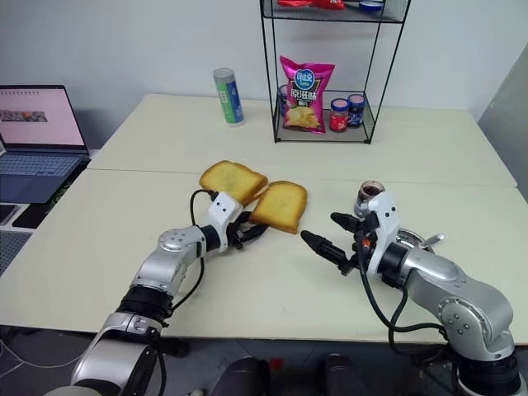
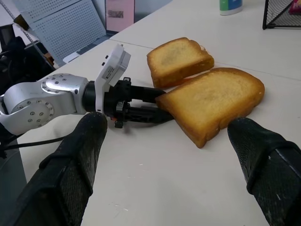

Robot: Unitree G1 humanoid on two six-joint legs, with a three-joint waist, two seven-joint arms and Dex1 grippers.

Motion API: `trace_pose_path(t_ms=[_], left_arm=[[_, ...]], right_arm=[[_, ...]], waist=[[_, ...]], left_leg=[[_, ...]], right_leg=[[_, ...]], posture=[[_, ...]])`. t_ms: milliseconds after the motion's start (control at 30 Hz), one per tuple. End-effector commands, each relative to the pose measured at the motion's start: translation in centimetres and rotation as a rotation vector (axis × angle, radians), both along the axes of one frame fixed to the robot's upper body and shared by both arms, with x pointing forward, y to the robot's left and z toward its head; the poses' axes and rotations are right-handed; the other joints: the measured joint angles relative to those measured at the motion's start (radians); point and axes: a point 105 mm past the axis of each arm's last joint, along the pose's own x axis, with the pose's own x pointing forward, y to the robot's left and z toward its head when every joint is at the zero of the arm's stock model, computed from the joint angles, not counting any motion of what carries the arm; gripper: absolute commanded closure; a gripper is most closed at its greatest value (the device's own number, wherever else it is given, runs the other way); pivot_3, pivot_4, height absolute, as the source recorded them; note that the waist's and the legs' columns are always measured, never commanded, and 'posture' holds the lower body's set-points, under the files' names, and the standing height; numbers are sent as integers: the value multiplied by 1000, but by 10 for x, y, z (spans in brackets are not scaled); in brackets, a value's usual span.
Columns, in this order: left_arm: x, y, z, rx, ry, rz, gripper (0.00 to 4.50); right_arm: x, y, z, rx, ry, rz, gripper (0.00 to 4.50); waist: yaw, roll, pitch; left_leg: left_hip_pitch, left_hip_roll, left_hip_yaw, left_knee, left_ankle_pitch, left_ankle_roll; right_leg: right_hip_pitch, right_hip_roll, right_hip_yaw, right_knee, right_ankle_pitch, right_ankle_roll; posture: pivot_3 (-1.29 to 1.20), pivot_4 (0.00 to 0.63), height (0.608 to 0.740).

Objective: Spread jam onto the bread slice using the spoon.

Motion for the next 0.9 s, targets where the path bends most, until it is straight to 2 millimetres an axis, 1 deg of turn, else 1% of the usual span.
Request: trace_pose_path(t_ms=[33,100,133,167,200,267,367,433,500,533,600,667,733,800,867,900], left_arm=[[4,-8,29,-45,-92,-33,2970],[0,-14,35,-53,-102,-63,3407],[-4,-18,38,-60,-102,-93,3597],[-14,-25,40,-56,-95,-146,3831],[-23,-29,41,-49,-83,-195,3968],[-44,-35,39,-23,-46,-296,4369],[-73,-36,37,19,7,-419,4369],[-97,-36,33,64,51,-527,4369],[-108,-35,27,119,70,-578,4369],[-107,-35,24,146,60,-579,4369],[-99,-37,19,190,31,-563,4369],[-90,-40,15,220,4,-540,4369],[-80,-43,14,247,-38,-508,4369],[-64,-45,15,271,-92,-449,4369],[-59,-46,15,276,-109,-432,4369],[-58,-47,15,276,-112,-439,4369]], right_arm=[[-2,-2,6,8,-40,-5,0],[-2,-5,4,2,-38,-13,0],[-3,-7,4,-4,-35,-17,0],[-5,-12,3,-13,-31,-23,0],[-7,-16,3,-21,-27,-28,0],[-12,-27,2,-43,-17,-36,0],[-21,-44,1,-86,9,-52,0],[-29,-57,0,-114,32,-72,0],[-35,-67,0,-129,48,-92,0],[-36,-71,-1,-137,52,-102,0],[-37,-79,-2,-152,57,-133,0],[-36,-83,-2,-157,53,-155,0],[-35,-86,-1,-151,47,-178,0],[-33,-94,-1,-165,38,-225,0],[-31,-100,-1,-172,31,-263,0],[-30,-104,-2,-173,30,-284,0]], waist=[[0,0,0],[0,0,0],[0,0,0],[0,0,0],[0,0,0],[0,0,0],[-1,0,0],[-1,0,0],[-1,0,0],[0,0,0],[2,0,0],[2,0,0],[3,0,0],[3,0,0],[5,0,0],[5,0,0]], left_leg=[[0,0,0,0,0,0],[0,0,0,0,0,0],[0,0,0,0,0,0],[-1,0,0,0,0,0],[-1,0,0,0,0,0],[-1,0,0,0,0,0],[-1,0,0,-1,0,0],[-1,1,0,-1,0,0],[-1,2,-1,-1,0,0],[0,2,-1,-1,0,0],[2,1,-2,-1,0,0],[2,1,-3,0,0,0],[2,0,-3,1,0,0],[2,-1,-3,1,0,0],[2,-1,-3,1,0,0],[1,-1,-3,1,0,0]], right_leg=[[0,0,0,0,0,0],[0,0,0,0,0,0],[0,0,0,0,0,0],[0,0,0,0,0,0],[0,0,0,0,0,0],[0,0,0,-1,0,0],[-1,0,1,-1,0,-1],[-1,0,0,-1,-1,-1],[-1,-1,0,0,-1,-2],[-1,-1,0,0,-1,-2],[1,-2,0,0,-2,-3],[2,-2,0,0,-3,-8],[2,-2,0,0,-3,-8],[3,-3,1,-1,-3,-8],[3,-3,0,-3,-2,-6],[3,-2,0,-3,1,-2]], posture=[[0,150,740],[0,150,740],[0,150,740],[0,150,740],[0,150,740],[0,150,740],[0,150,740],[0,150,740],[0,150,740],[0,150,740],[0,150,740],[0,150,740],[0,150,740],[0,150,740],[0,150,740],[0,150,740]])
